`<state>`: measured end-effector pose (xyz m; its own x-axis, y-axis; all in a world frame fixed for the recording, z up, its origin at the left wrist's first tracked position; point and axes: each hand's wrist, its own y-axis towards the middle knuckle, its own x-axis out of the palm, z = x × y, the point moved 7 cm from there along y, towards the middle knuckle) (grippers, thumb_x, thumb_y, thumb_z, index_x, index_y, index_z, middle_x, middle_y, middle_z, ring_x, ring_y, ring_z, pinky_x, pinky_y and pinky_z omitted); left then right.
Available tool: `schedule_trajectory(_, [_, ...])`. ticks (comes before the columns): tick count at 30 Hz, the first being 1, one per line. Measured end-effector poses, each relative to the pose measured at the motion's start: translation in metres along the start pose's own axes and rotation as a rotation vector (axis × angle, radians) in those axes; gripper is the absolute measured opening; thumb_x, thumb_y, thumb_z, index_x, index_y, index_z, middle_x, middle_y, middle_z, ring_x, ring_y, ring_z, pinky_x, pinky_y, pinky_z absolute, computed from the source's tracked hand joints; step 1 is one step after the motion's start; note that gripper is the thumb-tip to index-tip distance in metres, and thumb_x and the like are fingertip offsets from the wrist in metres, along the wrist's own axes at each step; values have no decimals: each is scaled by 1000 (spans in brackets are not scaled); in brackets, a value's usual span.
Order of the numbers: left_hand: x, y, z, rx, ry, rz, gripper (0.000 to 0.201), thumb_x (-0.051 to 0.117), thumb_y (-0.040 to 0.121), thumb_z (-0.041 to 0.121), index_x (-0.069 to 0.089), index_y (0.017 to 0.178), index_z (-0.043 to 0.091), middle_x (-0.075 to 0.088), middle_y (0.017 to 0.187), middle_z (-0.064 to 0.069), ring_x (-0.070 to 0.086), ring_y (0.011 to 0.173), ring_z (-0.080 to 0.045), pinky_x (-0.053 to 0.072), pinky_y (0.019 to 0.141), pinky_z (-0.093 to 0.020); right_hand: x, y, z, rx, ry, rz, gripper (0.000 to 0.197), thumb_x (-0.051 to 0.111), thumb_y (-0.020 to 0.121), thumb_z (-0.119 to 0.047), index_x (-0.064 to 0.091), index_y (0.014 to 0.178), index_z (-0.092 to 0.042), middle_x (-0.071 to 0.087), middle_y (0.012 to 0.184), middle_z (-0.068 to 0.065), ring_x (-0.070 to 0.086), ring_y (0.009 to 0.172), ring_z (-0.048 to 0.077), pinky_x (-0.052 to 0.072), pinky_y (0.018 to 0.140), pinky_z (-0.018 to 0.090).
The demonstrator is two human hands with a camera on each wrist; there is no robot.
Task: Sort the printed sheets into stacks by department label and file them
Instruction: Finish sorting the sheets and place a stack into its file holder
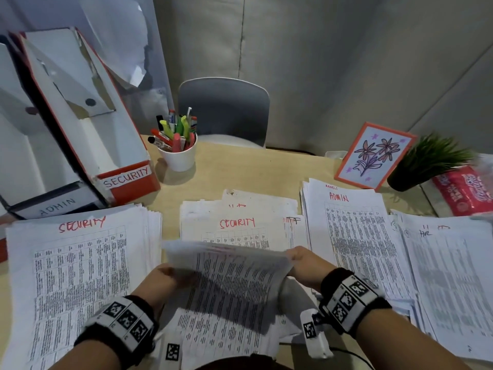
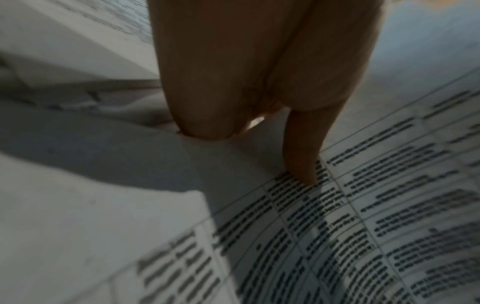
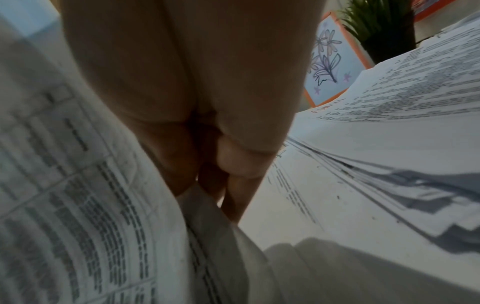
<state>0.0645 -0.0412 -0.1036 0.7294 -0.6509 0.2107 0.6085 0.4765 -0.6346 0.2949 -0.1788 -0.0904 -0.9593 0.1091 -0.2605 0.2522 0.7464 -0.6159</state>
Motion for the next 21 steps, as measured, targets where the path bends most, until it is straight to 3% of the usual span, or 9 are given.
schedule_trajectory(2, [-6, 4, 2, 26, 37, -13, 11, 69, 76, 4, 76, 82, 10, 70, 85, -23, 67, 82, -41, 58, 66, -39, 6, -5, -3, 2, -10, -69, 23, 55, 82, 12, 75, 85, 0, 73, 94, 16, 68, 87, 22, 56, 85, 41])
schedule_trajectory(4, [-13, 8, 3, 12, 44, -32, 7, 76, 56, 16, 76, 64, 17, 64, 79, -18, 64, 70, -31, 52, 54, -23, 7, -8, -3, 24, 57, -96, 50, 43, 77, 25, 78, 81, -11, 73, 101, 2, 68, 98, 11, 55, 87, 27])
schedule_trajectory(6, [-22, 15, -4, 0, 20, -79, 21, 73, 45, 22, 75, 63, 11, 60, 80, -22, 60, 68, -33, 50, 47, -25, 0, -7, 1, 38, 96, -17, 58, 35, 76, 27, 78, 78, -13, 74, 101, 0, 67, 99, 11, 54, 89, 28])
schedule_trajectory(10, [-27, 20, -11, -67, -30, -81, 18, 66, 66, 19, 73, 62, 3, 58, 84, -25, 58, 68, -36, 49, 43, -26, -26, 0, 22, 109, 311, 297, 38, 41, 83, 20, 70, 82, -5, 70, 89, 13, 70, 80, 21, 55, 83, 37])
schedule_trajectory(12, [-33, 26, -16, -74, -4, -30, 36, 49, 86, 1, 73, 59, 5, 56, 96, -26, 56, 80, -40, 50, 50, -29, -34, 1, 28, 135, 312, 373, 26, 52, 82, 15, 67, 85, -6, 68, 87, 13, 64, 65, 17, 52, 65, 32])
schedule_trajectory(14, [-33, 29, -18, -72, 4, -26, 56, 34, 91, -14, 73, 56, 5, 57, 94, -26, 55, 80, -40, 51, 47, -30, -39, 3, 34, 149, 242, 401, 21, 56, 82, 8, 66, 87, -10, 68, 90, 11, 57, 64, 16, 46, 61, 28])
schedule_trajectory(17, [-28, 26, -14, -75, 29, -22, 45, 47, 83, -19, 71, 52, 3, 62, 79, -23, 60, 58, -36, 49, 38, -23, -39, 6, 38, 182, 147, 428, 14, 60, 83, -2, 64, 85, -16, 66, 91, 11, 61, 72, 21, 49, 65, 30])
schedule_trajectory(19, [-28, 24, -11, -32, 77, 7, 28, 64, 68, -16, 73, 53, 6, 67, 70, -18, 64, 52, -24, 49, 42, -20, -37, 7, 36, 179, 72, 435, 12, 62, 79, -4, 64, 79, -17, 66, 89, 11, 63, 76, 24, 51, 70, 33])
schedule_trajectory(21, [-27, 22, -9, 18, 105, 13, 22, 66, 68, -8, 74, 57, 9, 71, 68, -11, 66, 55, -19, 51, 49, -20, -35, 11, 33, 173, 10, 430, 9, 62, 77, -5, 67, 73, -11, 69, 85, 12, 65, 79, 23, 55, 79, 37])
